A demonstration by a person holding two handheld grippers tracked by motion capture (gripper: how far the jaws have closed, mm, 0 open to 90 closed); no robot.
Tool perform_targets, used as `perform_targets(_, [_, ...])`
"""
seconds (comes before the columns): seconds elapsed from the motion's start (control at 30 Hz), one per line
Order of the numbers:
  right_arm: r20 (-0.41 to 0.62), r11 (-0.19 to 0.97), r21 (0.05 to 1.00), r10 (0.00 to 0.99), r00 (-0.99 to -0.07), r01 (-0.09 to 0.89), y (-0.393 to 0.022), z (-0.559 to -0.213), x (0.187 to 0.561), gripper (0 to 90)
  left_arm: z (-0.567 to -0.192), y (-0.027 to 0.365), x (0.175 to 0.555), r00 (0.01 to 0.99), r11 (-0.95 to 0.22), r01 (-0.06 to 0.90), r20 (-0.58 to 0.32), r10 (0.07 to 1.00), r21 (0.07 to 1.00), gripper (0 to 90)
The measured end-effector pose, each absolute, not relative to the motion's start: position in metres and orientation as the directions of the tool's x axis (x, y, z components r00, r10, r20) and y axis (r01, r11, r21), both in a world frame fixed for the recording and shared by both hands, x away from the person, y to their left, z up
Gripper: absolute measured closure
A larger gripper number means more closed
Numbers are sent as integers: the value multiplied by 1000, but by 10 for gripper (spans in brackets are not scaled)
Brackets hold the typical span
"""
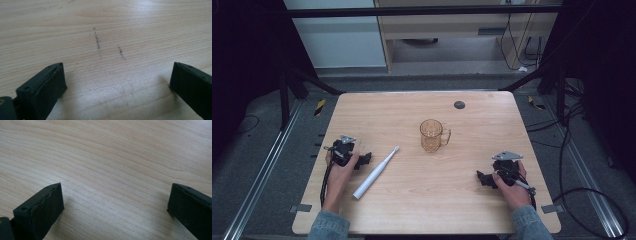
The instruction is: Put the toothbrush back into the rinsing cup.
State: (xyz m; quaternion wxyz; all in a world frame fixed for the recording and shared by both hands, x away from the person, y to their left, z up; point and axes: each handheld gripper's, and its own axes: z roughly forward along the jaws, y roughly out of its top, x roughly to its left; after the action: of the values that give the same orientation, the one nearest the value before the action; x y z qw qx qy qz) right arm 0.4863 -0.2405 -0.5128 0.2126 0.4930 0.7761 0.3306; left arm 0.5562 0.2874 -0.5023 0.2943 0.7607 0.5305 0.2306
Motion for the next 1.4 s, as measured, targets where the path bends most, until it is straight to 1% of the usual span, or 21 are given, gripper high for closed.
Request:
perform_targets(0.03, [-4, 295, 723, 906, -423, 625, -241, -513, 486, 4, -502, 287, 556, 331, -264, 672, 39, 943, 692, 61])
perform_targets(0.07, [-5, 296, 723, 906, -423, 625, -241, -513, 486, 4, -500, 287, 555, 323, -271, 666, 59, 945, 695, 61])
perform_targets(0.1, [-4, 295, 723, 906, -423, 625, -241, -513, 486, 4, -496, 286, 554, 312, -277, 655, 83, 946, 703, 35])
perform_targets(0.13, [-5, 296, 723, 906, -424, 624, -241, -513, 486, 4, -486, 287, 550, 309, -280, 640, 94, 947, 716, 34])
perform_targets(0.23, [-4, 295, 723, 906, -423, 625, -241, -513, 486, 4, -473, 290, 543, 316, -284, 626, 97, 944, 727, 49])
perform_targets(0.43, [-4, 295, 723, 906, -424, 624, -241, -513, 486, 4, -460, 289, 528, 344, -307, 625, 100, 934, 717, 55])
perform_targets(0.7, [-3, 295, 723, 906, -424, 625, -241, -513, 486, 4, -438, 280, 515, 380, -343, 657, 98, 920, 672, 55])
perform_targets(0.87, [-3, 295, 723, 906, -424, 625, -241, -513, 486, 4, -434, 276, 510, 399, -354, 669, 86, 913, 653, 48])
perform_targets(0.97, [-4, 295, 723, 906, -423, 625, -241, -513, 486, 3, -433, 269, 508, 419, -387, 675, 104, 902, 628, 44])
perform_targets(1.13, [-3, 295, 723, 906, -424, 625, -241, -513, 486, 4, -430, 257, 504, 468, -430, 667, 106, 877, 609, 44])
perform_targets(1.2, [-3, 294, 723, 906, -423, 625, -241, -513, 486, 4, -430, 252, 502, 493, -450, 664, 102, 864, 597, 48])
perform_targets(1.33, [-4, 295, 723, 906, -424, 624, -241, -513, 486, 3, -432, 248, 501, 510, -464, 664, 99, 854, 586, 55])
perform_targets(1.4, [-3, 296, 723, 905, -425, 624, -241, -513, 486, 3, -433, 246, 501, 518, -474, 662, 102, 849, 580, 74])
